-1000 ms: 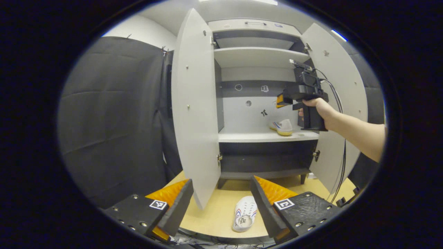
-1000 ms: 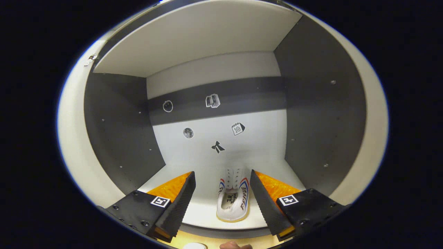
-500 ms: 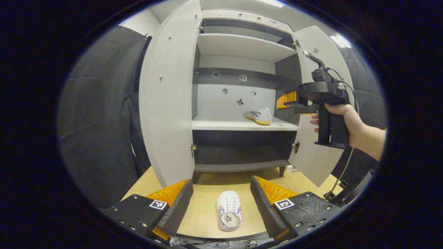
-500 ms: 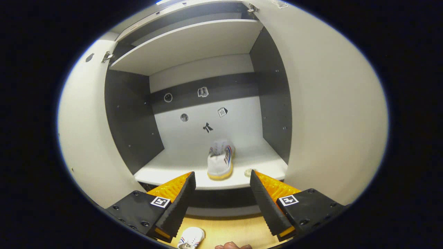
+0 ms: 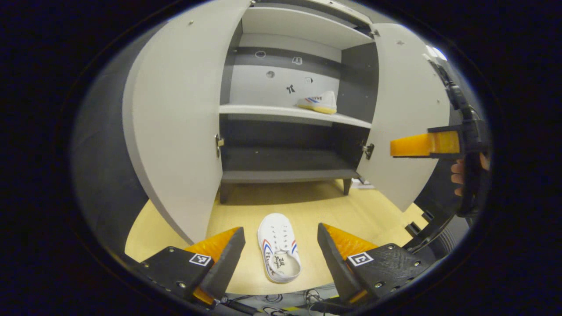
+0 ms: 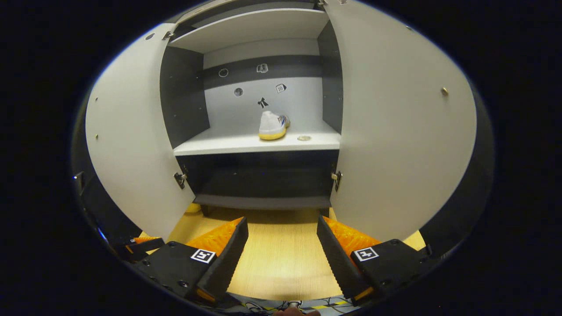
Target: Grab one shoe with the right hand and put it into the shoe cabinet, grab the other shoe with the left hand and put it into the shoe cabinet; then close the right door with the right hand and the left door with the left hand.
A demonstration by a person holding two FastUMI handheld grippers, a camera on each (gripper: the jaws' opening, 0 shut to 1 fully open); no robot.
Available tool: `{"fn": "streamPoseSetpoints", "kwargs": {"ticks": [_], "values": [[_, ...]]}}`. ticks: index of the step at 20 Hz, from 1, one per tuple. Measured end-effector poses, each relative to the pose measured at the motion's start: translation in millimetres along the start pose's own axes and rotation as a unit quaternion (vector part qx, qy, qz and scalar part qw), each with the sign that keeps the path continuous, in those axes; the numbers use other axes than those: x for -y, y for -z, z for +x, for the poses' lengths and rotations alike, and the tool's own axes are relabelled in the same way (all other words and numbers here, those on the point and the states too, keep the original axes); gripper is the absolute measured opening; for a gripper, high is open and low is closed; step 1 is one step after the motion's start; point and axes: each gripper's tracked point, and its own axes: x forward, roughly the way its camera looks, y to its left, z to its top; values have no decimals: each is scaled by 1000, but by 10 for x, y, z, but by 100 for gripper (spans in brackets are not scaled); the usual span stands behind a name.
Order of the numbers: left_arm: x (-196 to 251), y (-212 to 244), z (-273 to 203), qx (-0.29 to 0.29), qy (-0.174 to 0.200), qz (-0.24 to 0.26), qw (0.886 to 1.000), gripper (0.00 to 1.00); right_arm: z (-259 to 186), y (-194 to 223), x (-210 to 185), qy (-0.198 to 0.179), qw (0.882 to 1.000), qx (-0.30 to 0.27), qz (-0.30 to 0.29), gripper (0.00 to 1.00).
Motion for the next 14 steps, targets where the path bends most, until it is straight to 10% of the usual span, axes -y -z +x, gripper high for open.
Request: {"fn": "streamPoseSetpoints", "kwargs": {"ticks": [8,14], "values": [[-119,878,765,-124,0,-38,992,96,-537,528,177,16,999,-34,-35,99],[-248,1126,1115,-164,10,-50,985,95,-1018,764,786,110,993,-42,-2,100]]}}
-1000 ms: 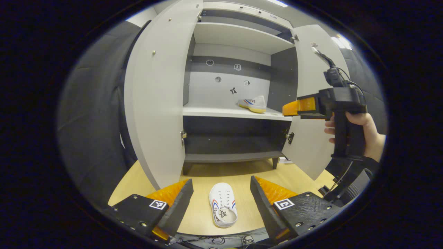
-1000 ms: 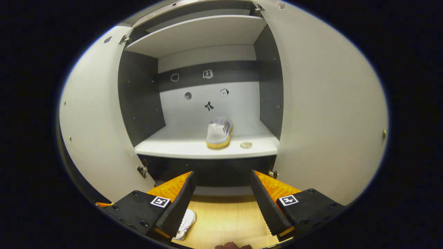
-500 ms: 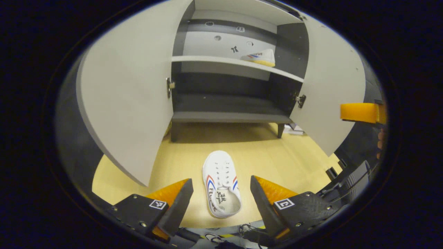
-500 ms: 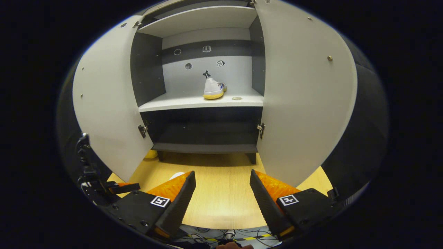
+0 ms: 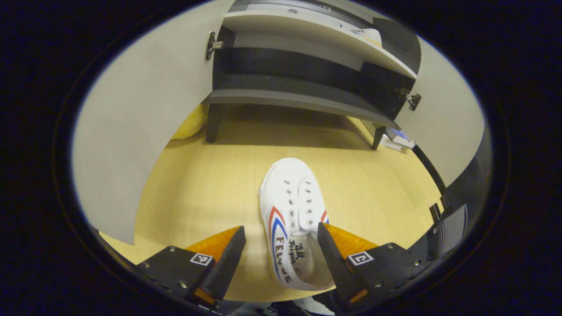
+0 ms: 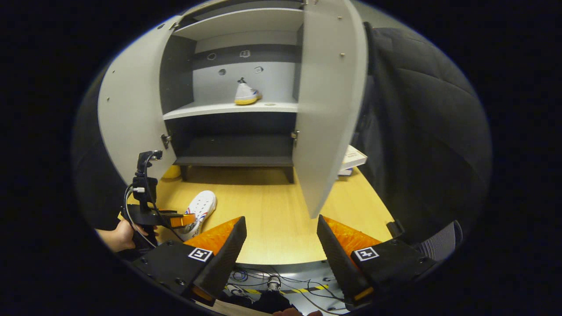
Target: Grab one shoe with the right hand and put it into the shoe cabinet, grab the other shoe with the left hand and put it into the shoe cabinet; then close the right door with the right hand and the left door with the left hand.
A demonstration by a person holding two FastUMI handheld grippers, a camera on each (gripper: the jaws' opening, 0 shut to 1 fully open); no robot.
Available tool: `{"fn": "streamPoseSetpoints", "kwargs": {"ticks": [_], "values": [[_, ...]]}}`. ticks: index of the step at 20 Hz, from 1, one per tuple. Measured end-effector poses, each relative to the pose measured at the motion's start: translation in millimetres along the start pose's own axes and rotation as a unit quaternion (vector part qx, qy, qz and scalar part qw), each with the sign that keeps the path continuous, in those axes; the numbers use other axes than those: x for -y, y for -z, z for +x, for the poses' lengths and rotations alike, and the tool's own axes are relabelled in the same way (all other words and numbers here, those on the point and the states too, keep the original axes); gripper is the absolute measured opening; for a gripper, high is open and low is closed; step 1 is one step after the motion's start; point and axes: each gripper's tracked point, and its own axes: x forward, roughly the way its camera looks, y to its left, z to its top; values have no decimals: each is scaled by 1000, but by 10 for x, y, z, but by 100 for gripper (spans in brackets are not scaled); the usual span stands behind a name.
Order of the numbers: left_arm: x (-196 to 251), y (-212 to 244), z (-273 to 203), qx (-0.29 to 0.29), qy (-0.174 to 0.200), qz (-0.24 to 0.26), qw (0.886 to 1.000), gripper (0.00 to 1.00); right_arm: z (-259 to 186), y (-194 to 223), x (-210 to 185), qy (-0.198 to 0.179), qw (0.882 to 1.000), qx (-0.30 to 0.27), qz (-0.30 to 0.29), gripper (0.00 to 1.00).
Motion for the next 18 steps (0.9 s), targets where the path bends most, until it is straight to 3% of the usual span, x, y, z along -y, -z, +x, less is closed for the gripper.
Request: {"fn": "streamPoseSetpoints", "kwargs": {"ticks": [3,6,7,9,11,12,17,18], "values": [[-4,37,92,-5,11,-3,1000,94,-170,6,468,71,996,13,53,100],[8,58,165,-16,17,-18,1000,74,-325,132,859,120,989,10,87,100],[15,61,185,-19,19,-17,999,74,-365,182,953,132,987,6,92,100],[50,91,226,-30,26,-11,999,74,-432,234,1093,148,984,0,100,100],[28,94,247,-33,14,-5,999,52,-459,231,1210,159,982,3,106,100],[32,96,258,-35,13,-4,999,55,-464,223,1263,163,981,6,108,100],[-8,143,204,-58,-5,-23,998,48,-407,153,1502,175,977,19,117,100],[-19,123,214,-57,-12,-35,998,36,-368,123,1575,177,977,23,120,100]]}}
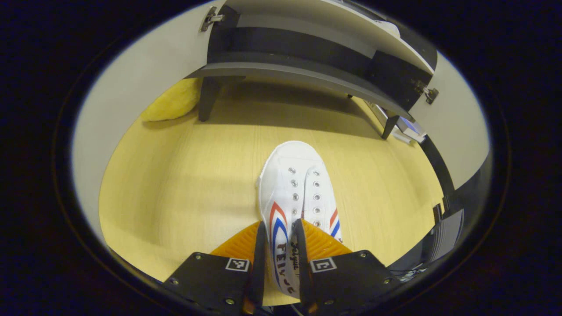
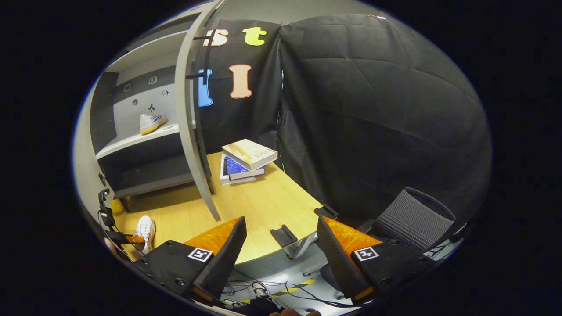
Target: Grab one shoe with the right hand and put it into the shoe cabinet, grab the other shoe with the left hand and put it into the shoe cabinet; then close the right door with the right hand and the left door with the left hand.
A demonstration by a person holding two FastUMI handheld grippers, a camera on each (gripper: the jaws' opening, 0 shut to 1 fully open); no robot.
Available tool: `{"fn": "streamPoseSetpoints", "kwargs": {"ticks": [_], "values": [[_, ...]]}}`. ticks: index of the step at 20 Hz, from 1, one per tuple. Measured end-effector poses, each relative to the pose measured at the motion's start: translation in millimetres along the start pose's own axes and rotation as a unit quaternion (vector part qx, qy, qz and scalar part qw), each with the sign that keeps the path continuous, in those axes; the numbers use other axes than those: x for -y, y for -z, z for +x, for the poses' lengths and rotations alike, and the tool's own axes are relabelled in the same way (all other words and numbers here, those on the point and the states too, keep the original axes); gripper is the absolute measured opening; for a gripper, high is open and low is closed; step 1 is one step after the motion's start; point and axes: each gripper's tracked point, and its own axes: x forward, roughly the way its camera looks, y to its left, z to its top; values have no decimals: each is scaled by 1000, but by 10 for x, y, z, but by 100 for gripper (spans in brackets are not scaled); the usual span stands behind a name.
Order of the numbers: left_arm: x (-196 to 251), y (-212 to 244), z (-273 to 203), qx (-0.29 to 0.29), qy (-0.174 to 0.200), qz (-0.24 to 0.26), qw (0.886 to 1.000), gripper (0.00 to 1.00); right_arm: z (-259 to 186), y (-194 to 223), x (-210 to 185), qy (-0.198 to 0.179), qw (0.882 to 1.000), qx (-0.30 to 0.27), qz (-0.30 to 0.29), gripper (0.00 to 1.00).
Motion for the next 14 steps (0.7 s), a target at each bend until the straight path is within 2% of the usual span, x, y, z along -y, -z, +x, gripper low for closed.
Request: {"fn": "streamPoseSetpoints", "kwargs": {"ticks": [1,2,3,4,5,6,8,10,14], "values": [[-15,14,12,-6,-4,-3,1000,25,70,-39,48,2,1000,4,4,100],[-37,-22,3,0,-15,-5,1000,24,128,-83,75,2,1000,9,8,100],[-21,-12,-5,-3,-16,-1,1000,11,183,-120,108,2,1000,14,11,100],[-15,-29,-12,0,-20,12,1000,8,244,-166,127,1,1000,18,13,100],[-40,-94,-67,13,-35,24,999,11,307,-197,163,1,1000,23,15,100],[-20,-110,-35,17,-38,32,999,2,368,-247,195,2,999,27,17,100],[-28,-159,-103,16,-49,24,998,0,485,-349,248,2,999,36,25,100],[1,-227,-145,22,-40,6,999,2,583,-431,287,1,999,43,32,100],[-115,-559,-459,59,-25,19,998,1,950,-606,368,-2,998,54,36,100]]}}
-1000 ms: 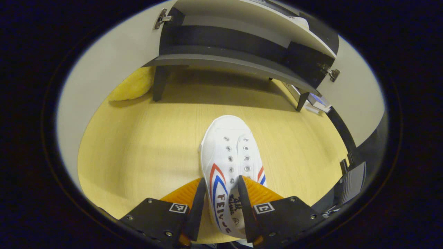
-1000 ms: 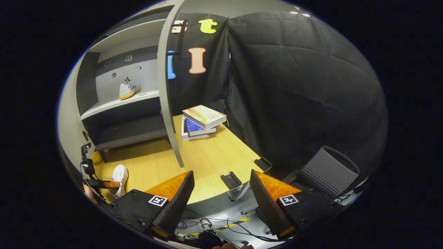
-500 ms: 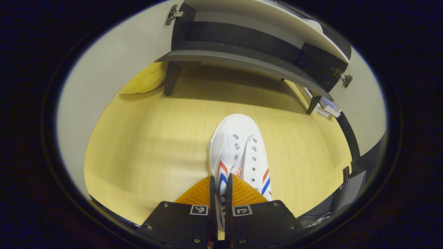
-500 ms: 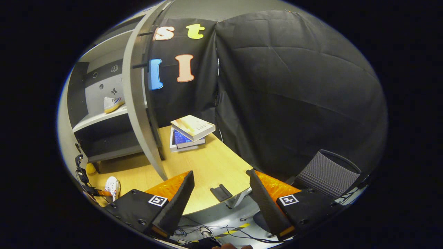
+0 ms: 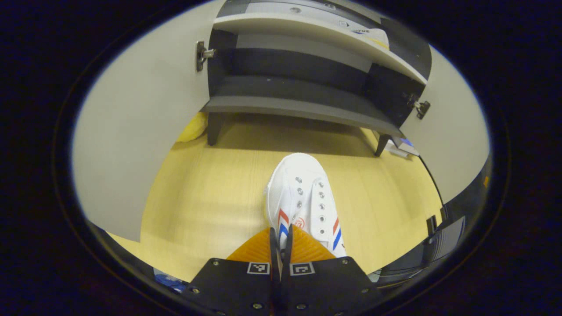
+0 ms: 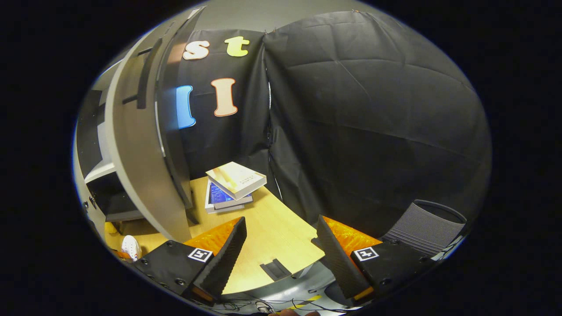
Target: Grab one shoe with the right hand and put it into the shoe cabinet, grab the other shoe with the left hand and put it into the shoe cabinet; then close the right door with the right hand and the left door with the left hand.
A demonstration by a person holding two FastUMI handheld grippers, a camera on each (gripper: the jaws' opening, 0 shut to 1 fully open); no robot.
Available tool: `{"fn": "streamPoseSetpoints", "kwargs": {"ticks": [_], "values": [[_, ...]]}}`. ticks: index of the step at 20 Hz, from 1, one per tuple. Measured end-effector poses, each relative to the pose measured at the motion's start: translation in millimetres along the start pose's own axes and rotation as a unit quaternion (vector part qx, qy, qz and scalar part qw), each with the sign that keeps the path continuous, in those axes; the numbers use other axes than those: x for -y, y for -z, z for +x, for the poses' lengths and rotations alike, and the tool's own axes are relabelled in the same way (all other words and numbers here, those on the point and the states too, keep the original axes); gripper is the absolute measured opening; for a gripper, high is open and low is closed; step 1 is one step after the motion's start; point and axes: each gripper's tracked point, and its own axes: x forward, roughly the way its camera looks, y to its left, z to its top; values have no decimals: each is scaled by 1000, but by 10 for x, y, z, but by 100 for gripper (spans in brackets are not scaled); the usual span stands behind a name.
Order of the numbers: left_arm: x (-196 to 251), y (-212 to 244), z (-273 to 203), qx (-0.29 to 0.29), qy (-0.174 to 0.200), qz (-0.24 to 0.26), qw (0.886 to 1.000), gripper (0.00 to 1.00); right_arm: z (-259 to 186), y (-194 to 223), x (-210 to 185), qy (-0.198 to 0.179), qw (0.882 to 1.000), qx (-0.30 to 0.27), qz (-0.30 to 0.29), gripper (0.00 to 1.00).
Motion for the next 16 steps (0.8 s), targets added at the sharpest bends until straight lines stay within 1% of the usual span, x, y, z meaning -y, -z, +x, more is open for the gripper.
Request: {"fn": "streamPoseSetpoints", "kwargs": {"ticks": [3,4,5,7,8,9,10,11,13,15,16], "values": [[-49,-247,-197,48,11,1,999,1,258,-192,-21,-4,1000,15,3,100],[-73,-315,-263,67,13,5,998,3,347,-259,-46,-6,1000,19,2,99],[-90,-376,-338,85,15,13,996,1,415,-327,-75,-9,1000,23,-1,99],[-116,-509,-486,118,20,28,992,1,552,-437,-145,-18,999,29,-3,99],[-124,-541,-513,133,23,26,990,0,604,-499,-200,-24,999,32,-5,99],[-128,-589,-525,146,28,17,989,1,662,-543,-248,-30,999,36,-9,99],[-112,-537,-488,158,37,8,987,0,706,-586,-291,-35,998,40,-13,99],[-108,-517,-448,171,42,-3,984,3,744,-620,-326,-40,998,44,-16,99],[-105,-476,-395,197,43,-14,979,1,807,-660,-413,-53,997,46,-14,99],[-112,-466,-405,220,36,-7,975,0,851,-680,-497,-69,997,40,-6,99],[-112,-500,-445,232,31,-3,972,0,850,-721,-554,-83,996,39,-1,99]]}}
